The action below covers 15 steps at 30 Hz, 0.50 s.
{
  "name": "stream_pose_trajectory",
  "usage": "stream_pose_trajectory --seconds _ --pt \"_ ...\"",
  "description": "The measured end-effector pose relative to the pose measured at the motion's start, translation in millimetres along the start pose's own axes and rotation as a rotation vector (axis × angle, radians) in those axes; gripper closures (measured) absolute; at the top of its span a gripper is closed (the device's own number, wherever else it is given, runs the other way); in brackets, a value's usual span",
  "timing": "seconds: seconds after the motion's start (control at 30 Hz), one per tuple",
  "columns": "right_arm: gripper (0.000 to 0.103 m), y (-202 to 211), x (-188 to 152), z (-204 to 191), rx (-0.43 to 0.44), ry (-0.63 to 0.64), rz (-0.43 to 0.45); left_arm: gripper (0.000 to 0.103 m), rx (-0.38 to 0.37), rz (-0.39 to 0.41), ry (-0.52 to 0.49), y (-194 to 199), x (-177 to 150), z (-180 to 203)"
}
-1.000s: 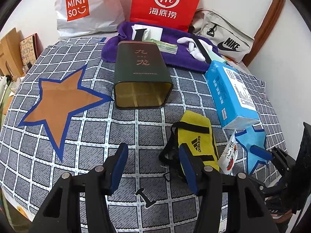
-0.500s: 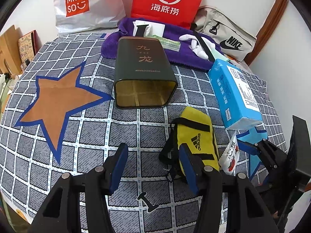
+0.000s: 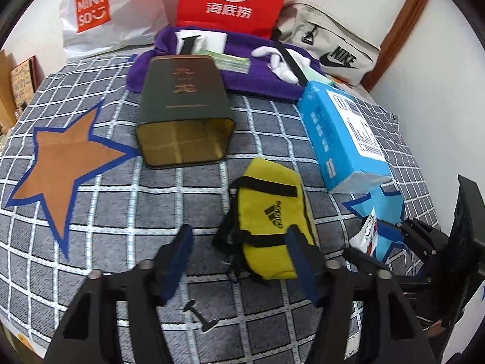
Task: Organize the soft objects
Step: 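Grasp the white snack packet with the right tool while the left grasps the yellow pouch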
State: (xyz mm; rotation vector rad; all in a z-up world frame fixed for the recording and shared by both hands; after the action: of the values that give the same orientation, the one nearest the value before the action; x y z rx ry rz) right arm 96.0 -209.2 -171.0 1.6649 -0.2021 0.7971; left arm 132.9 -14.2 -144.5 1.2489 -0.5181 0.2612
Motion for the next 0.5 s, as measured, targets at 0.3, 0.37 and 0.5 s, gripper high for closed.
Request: stream_pose_trajectory --seconds 0.3,0.37,0.5 --pt "0.051 11 -10 33 -0.056 -0.073 0.005 0.034 0.015 -0.035 -0.058 -27 1 32" --pt "0.051 11 -10 38 -0.062 -0.092 0.006 0.032 0.033 -0.046 -0.073 -36 1 37" --pt "0.051 6 -13 46 -0.054 -0.124 -0.004 0.026 0.062 -0.035 -0.103 -47 -1 46"
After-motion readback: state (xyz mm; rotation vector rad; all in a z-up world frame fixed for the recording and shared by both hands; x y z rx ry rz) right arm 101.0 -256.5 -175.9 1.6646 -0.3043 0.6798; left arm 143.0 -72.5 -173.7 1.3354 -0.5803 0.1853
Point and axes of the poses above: each gripper's, at about its wrist camera, not at the fingertips, and y roughly against the way its jaws point, z to its right, x to its top, the point moved 1 cm from there along -y, roughly the way its jaws point, and after that the axes turned 1 degree about -y, right-handed, at the moved point
